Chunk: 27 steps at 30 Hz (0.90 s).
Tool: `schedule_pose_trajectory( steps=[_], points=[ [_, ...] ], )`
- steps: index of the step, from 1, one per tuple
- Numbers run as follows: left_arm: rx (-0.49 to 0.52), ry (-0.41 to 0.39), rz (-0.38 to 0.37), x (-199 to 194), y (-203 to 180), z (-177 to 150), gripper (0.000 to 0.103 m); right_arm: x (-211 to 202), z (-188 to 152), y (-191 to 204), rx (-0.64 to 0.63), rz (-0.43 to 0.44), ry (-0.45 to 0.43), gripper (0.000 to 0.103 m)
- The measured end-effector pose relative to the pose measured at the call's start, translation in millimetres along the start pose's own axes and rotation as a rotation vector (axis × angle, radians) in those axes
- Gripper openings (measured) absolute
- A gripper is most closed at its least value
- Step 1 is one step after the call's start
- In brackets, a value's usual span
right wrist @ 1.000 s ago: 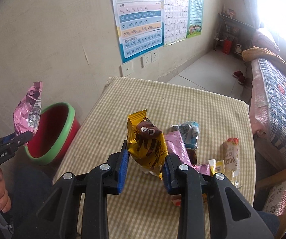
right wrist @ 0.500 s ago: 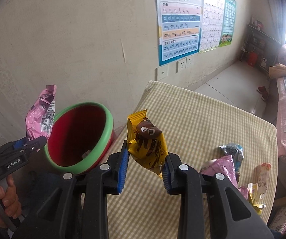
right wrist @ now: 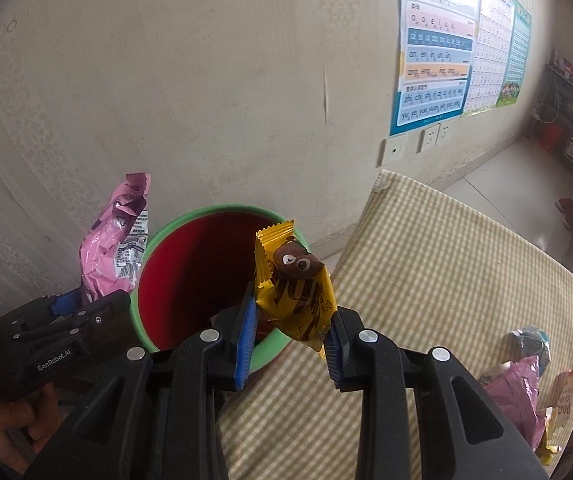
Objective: Collect trash
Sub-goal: 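Carry the pink and yellow wrappers over the red bin, then open both grippers to drop the wrappers into the red bin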
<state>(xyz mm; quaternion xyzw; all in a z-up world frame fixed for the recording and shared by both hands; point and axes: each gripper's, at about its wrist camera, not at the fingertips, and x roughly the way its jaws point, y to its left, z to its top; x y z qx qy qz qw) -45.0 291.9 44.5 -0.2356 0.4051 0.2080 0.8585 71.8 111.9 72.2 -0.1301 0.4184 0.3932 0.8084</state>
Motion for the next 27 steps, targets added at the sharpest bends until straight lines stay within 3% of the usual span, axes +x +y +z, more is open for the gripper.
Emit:
schedule_pose_trajectory(
  steps=[14,24,27],
  points=[
    [0.001,0.024,-0.048,22,15,4,0.056,54,24,43,-0.050,0.052,0.049,0.033],
    [-0.013,0.034,-0.023,32,23,0,0.078,72,29,44,-0.032,0.061,0.070,0.060],
    [-0.017,0.028,-0.017,30,24,0,0.081,68,30,41,-0.027,0.065,0.066,0.061]
  ],
)
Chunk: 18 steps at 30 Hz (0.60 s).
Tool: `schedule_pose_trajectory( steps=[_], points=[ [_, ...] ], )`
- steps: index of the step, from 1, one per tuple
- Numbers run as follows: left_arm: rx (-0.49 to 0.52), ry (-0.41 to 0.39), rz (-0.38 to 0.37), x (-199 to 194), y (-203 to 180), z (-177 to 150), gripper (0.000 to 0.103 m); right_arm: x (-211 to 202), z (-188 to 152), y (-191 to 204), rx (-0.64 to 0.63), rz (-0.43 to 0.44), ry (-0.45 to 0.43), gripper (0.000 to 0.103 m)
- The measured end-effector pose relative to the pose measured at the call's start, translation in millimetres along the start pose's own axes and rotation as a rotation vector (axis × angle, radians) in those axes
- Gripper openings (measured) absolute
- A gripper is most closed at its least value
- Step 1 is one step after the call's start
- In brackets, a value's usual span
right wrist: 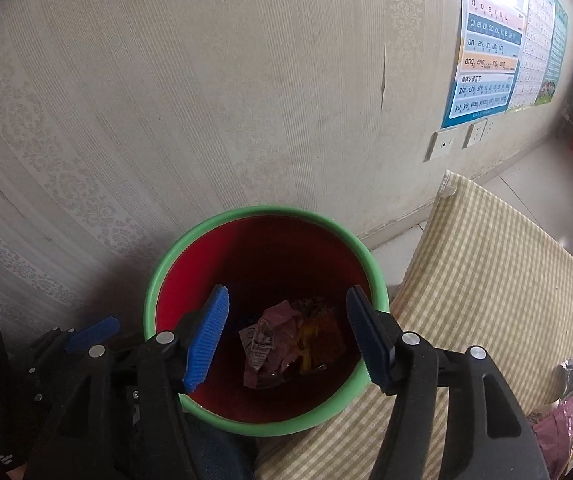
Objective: Collect trash
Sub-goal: 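Open both grippers to drop the wrappers into the red bin, then move both grippers back over the table toward the remaining trash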
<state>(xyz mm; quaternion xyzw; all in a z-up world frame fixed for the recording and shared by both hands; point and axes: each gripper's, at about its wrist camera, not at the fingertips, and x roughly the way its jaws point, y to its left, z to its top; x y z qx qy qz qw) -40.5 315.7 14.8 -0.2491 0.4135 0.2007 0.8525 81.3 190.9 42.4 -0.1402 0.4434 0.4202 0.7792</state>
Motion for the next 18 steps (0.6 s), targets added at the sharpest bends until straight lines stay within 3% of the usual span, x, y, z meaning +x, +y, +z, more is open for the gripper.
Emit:
schedule_pose_trajectory(
  steps=[8,18],
  points=[
    [0.021,-0.033,-0.001,-19,-15,1,0.088,-30,-9,-13,0.026,-0.016,-0.034,0.067],
    [0.091,-0.055,-0.032,-40,-68,-10,0.089,-84,-44,-54,0.101,-0.064,-0.077,0.069]
  ],
)
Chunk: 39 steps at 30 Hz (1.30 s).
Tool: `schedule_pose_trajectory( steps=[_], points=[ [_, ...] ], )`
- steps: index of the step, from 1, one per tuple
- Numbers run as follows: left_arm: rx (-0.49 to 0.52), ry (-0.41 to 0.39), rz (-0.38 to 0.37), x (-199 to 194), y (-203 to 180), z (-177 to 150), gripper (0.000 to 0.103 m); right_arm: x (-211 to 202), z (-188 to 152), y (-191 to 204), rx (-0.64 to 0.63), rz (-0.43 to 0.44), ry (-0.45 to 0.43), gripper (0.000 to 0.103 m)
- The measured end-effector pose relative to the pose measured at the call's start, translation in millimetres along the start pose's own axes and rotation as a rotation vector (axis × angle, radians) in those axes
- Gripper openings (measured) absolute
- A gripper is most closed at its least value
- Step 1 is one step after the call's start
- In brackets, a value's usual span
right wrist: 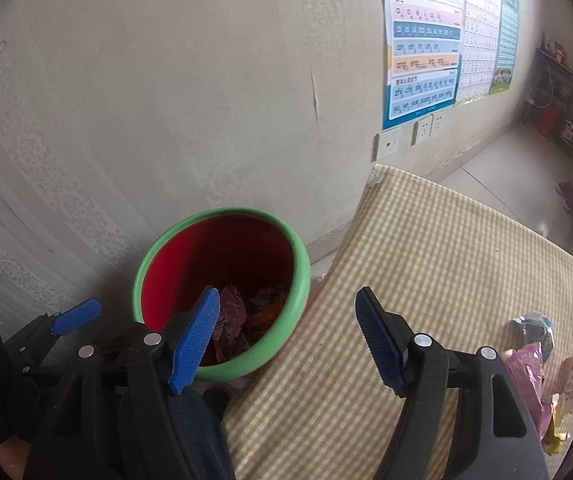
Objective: Collect trash
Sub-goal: 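Move both grippers back over the table toward the remaining trash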
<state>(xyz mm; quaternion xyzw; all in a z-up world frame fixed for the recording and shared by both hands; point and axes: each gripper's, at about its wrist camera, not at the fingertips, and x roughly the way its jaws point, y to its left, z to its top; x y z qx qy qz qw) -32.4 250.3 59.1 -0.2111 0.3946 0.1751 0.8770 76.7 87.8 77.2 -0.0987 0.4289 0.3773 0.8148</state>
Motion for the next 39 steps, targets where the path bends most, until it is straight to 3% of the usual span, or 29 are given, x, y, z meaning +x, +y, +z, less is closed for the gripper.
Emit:
schedule_pose_trajectory(
  steps=[11,23,30,39],
  points=[
    [0.105,-0.021,-0.060,-11,-87,-7,0.090,-76,-39,-87,0.129,-0.100,-0.070,0.069],
    [0.247,0.006,-0.163,-15,-182,-27,0.091,-149,-101,-182,0.294,-0.248,-0.112,0.069],
    [0.321,0.040,-0.223,-5,-228,-40,0.091,-171,-132,-230,0.385,-0.325,-0.106,0.069],
    [0.327,0.111,-0.268,19,-268,-52,0.091,-170,-143,-261,0.414,-0.351,-0.082,0.069]
  ],
)
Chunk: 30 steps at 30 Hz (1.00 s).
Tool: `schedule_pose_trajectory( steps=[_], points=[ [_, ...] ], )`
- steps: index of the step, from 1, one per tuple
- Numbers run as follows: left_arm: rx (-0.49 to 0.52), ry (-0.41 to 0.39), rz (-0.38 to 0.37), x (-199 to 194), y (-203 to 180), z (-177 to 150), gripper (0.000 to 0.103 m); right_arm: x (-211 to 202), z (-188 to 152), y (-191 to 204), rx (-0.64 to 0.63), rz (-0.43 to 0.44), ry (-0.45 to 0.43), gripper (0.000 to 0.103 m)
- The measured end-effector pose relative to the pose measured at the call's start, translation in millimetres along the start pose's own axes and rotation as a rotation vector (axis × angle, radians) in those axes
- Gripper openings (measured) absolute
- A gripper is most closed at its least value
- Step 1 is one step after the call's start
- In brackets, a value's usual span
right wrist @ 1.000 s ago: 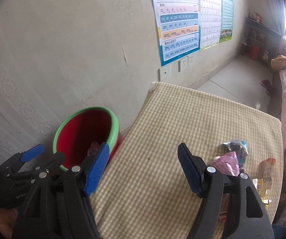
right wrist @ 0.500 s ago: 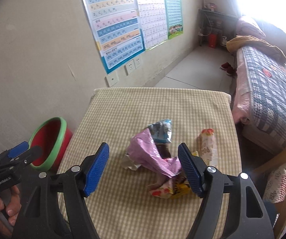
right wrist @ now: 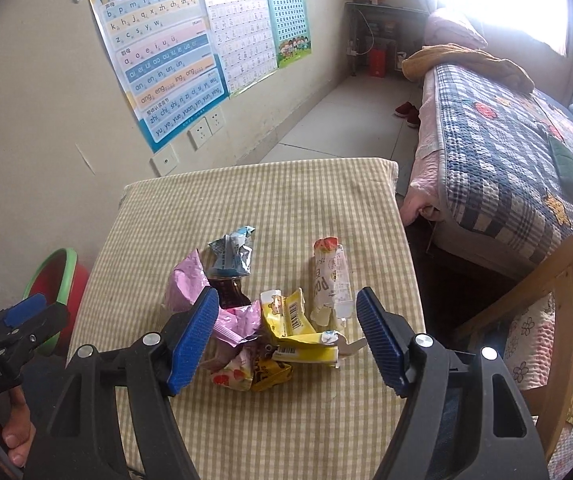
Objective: Collect trash
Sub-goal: 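Move both grippers back over the table toward the remaining trash, then grasp the purple plastic bag with the left gripper while the right grasps the white drink carton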
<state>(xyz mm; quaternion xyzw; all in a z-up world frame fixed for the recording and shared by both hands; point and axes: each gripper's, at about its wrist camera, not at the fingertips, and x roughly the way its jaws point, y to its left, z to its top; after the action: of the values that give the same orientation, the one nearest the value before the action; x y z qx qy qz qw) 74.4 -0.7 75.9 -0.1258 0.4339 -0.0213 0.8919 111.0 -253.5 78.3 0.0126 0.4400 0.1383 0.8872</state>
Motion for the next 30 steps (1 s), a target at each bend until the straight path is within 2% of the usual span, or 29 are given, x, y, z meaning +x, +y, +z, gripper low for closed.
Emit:
schedule_pose_trajectory(
  steps=[7,17,30],
  points=[
    [0.004,0.061,-0.022,32,-23,1,0.091,21,5,-15,0.005,0.001,0.032,0.069],
    [-0.069,0.170,-0.042,80,-27,3,0.091,69,11,-41,0.036,-0.003,0.104,0.069],
    [-0.113,0.276,-0.050,132,-27,-1,0.079,127,7,-56,0.046,0.002,0.200,0.067]
  ],
)
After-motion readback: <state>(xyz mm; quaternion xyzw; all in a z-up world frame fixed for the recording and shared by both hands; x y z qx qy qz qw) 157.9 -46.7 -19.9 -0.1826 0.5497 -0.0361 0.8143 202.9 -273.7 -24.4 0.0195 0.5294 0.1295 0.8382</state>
